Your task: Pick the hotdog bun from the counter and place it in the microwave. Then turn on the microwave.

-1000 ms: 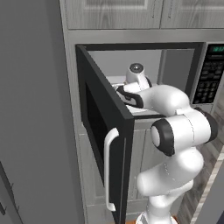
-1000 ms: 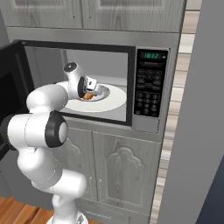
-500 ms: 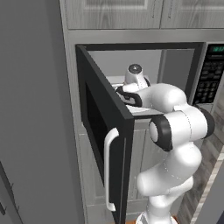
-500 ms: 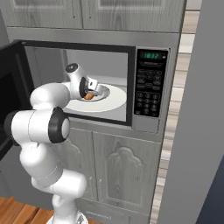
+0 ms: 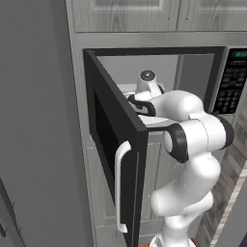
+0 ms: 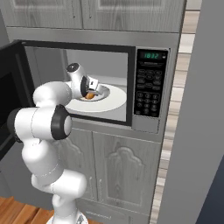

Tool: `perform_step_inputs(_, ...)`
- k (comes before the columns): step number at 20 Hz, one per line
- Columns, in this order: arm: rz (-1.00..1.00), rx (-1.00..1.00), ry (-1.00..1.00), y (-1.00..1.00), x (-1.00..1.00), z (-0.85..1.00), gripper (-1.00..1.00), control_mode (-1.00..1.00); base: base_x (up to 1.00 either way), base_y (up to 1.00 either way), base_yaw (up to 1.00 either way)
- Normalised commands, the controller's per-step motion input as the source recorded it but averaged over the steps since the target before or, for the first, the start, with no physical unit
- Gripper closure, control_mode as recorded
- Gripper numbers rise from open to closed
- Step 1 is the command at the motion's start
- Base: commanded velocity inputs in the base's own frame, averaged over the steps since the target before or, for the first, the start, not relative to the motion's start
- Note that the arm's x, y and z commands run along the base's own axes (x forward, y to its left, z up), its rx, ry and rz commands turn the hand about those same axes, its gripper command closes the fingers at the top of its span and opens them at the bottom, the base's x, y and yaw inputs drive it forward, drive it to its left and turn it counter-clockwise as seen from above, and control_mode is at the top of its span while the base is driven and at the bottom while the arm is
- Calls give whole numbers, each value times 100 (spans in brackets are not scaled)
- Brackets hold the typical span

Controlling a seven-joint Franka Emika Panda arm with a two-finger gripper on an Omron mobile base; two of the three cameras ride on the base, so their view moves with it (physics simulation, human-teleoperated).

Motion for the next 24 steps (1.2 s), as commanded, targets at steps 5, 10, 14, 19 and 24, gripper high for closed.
perform_step_inputs(5, -1, 0, 0, 1, 4, -5, -100, -100, 0, 0, 0)
perform_step_inputs(10, -1, 0, 0, 0, -1, 0, -100, -100, 0, 0, 0)
perform_step_inputs(14, 0, 0, 0, 0, -14, 0, -100, -100, 0, 0, 0)
perform_step_inputs(19, 0, 0, 0, 0, -19, 0, -100, -100, 0, 0, 0)
perform_step_inputs(24, 0, 0, -1, -1, -28, 0, -100, -100, 0, 0, 0)
